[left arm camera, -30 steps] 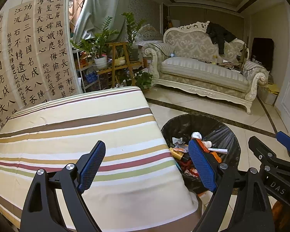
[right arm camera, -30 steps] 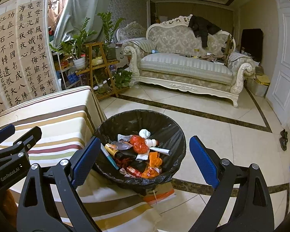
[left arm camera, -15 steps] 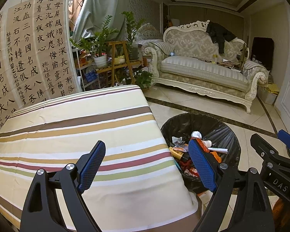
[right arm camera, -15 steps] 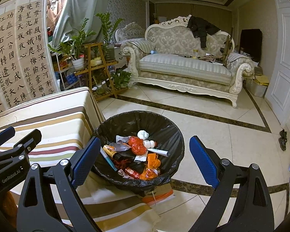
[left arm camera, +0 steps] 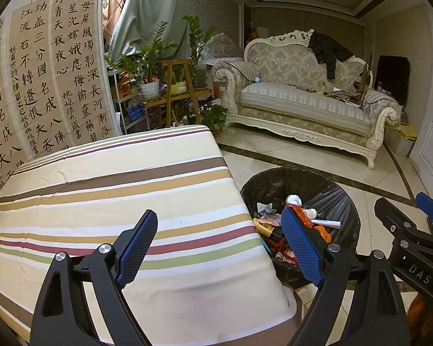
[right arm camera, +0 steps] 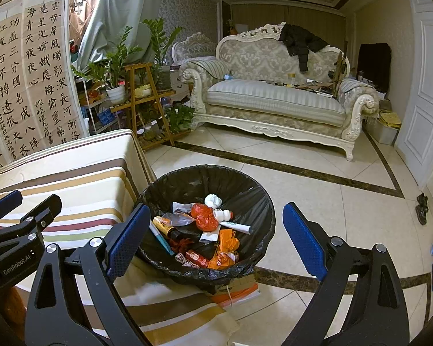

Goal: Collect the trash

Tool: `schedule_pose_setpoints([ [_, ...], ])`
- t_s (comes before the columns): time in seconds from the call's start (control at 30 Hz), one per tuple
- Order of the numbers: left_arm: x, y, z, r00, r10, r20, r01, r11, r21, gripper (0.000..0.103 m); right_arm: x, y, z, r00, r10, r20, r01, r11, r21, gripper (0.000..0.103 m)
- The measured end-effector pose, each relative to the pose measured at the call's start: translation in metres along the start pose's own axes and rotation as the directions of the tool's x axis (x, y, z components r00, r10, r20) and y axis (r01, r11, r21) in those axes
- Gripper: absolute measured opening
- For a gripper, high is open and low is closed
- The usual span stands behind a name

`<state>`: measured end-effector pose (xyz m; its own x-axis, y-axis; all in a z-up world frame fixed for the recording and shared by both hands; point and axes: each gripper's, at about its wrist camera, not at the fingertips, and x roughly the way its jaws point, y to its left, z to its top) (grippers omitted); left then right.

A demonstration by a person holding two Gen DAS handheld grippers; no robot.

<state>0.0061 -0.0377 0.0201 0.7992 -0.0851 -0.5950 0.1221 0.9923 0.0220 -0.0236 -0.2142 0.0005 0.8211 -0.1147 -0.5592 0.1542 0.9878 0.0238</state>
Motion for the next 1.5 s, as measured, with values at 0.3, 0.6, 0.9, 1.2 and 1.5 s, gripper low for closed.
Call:
schedule_pose_setpoints([
  [0.3,0.0004,0.0002,0.0001,1.0,-0.002,-0.002,0.002,1.0,0.001,0.085,-0.0004,-0.0001,0.0001,1.0,0.0,0.001,0.0,1.0,0.0,0.091],
  [0.6,0.0031,0.0002,-0.0033,1.0,-0.007,-0.004,0.007,1.0,-0.002,0.085,-0.0002,-0.0014,0.001,1.0,-0.002,0.001,0.002,1.0,0.002,0.091],
  [0.9,0.0028,-0.001,-0.0035,1.0,-0.006,-0.002,0.006,1.0,0.001,0.085,-0.0011,-0.0034,0.0013,1.0,-0.002,0.0,0.002,1.0,0.002,0.091],
  [1.2,-0.0012,-0.0042,-0.0016,1.0,-0.018,0.013,0.018,1.0,0.002,0.085,-0.0012,-0.0029,0.0013,1.0,-0.003,0.0,0.003,1.0,0.003,0.091],
  [1.5,0.0001,-0.004,-0.001,0.998,-0.057,-0.003,0.057,0.998,-0.01,0.085,-0.0012,-0.0025,0.0013,1.0,-0.003,0.0,0.003,1.0,0.003,0.091],
])
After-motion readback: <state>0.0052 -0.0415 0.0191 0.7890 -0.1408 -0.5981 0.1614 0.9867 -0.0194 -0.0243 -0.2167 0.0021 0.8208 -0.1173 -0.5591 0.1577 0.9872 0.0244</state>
